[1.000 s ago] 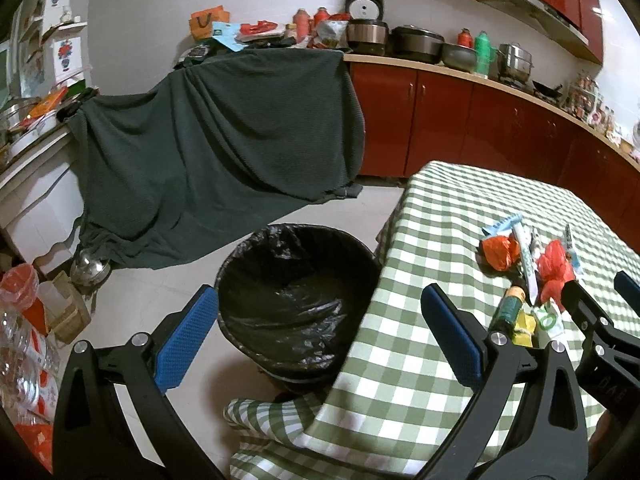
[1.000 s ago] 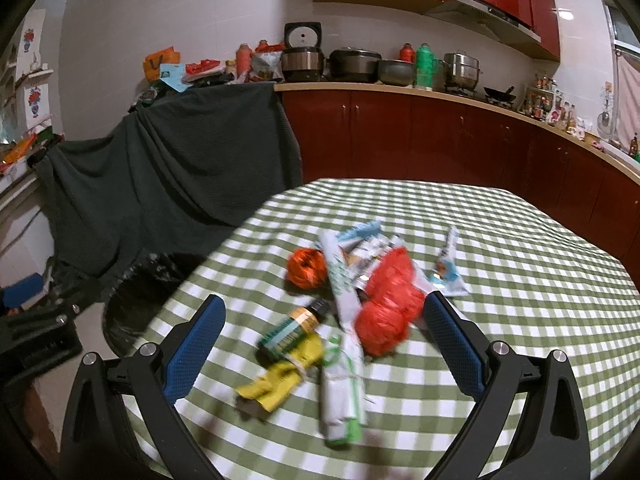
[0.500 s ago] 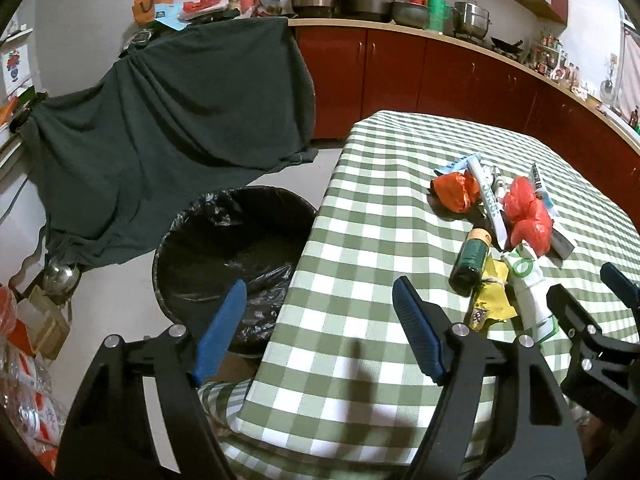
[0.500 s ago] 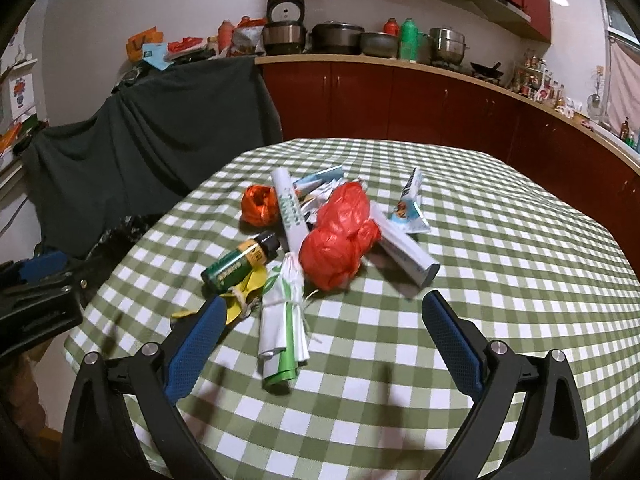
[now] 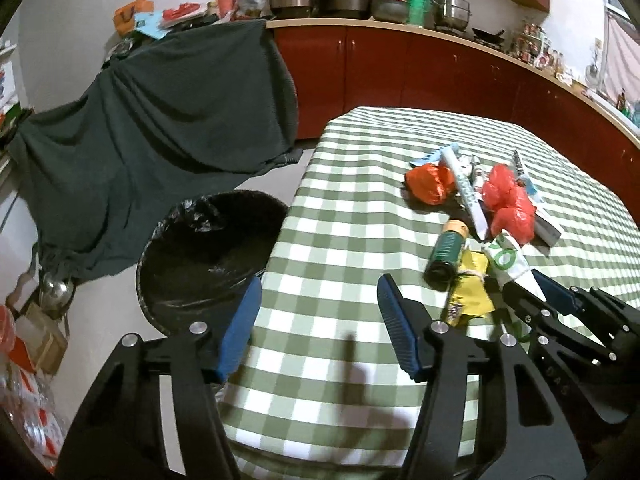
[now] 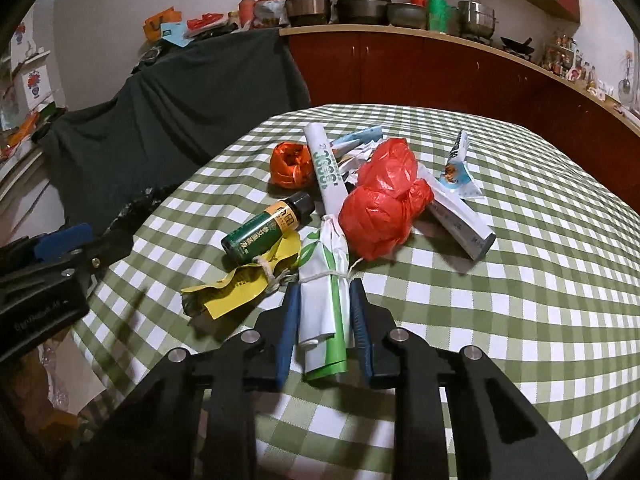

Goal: Collect trash
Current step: 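Grasp the yellow wrapper with the left tool while the right tool grasps the white-green tube bundle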

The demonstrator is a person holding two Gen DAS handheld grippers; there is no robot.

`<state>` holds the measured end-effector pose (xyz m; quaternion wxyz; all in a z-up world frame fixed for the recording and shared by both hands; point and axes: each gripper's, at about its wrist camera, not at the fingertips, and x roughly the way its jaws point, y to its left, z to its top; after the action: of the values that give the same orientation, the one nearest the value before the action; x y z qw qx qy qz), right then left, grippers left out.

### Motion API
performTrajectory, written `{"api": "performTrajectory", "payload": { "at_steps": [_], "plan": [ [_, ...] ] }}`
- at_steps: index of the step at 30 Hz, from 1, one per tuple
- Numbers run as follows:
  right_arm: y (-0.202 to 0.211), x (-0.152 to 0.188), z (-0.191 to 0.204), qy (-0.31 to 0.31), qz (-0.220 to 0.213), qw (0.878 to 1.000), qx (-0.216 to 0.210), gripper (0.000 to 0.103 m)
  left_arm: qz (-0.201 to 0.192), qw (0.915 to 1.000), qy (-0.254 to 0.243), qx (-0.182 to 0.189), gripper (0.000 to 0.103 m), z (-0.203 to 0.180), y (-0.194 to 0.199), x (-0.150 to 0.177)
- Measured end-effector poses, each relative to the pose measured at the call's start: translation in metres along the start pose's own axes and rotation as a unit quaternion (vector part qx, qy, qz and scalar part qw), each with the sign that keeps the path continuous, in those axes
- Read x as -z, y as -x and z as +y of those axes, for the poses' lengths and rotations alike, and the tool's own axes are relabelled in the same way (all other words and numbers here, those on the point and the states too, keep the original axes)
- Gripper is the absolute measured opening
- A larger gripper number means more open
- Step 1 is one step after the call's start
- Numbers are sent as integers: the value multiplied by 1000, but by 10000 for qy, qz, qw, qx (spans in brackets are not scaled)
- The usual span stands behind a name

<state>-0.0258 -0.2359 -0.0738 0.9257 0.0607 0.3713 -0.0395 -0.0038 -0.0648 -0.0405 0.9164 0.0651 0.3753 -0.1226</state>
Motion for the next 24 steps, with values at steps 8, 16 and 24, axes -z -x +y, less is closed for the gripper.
{"api": "performTrajectory", "payload": {
  "at_steps": [8,16,24],
  "plan": [
    [21,1,-17,-184,-181,9996,-65,26,-162,9992,-217,289,59,-30,8,-5],
    [40,3,-46,-546,-365,9978,85,26,-227,9966,-602,517,60,-63,7,-3],
    [40,6,-60,-792,-366,9961,161,26,70,9942,-855,644,58,-83,-16,8]
  ]
}}
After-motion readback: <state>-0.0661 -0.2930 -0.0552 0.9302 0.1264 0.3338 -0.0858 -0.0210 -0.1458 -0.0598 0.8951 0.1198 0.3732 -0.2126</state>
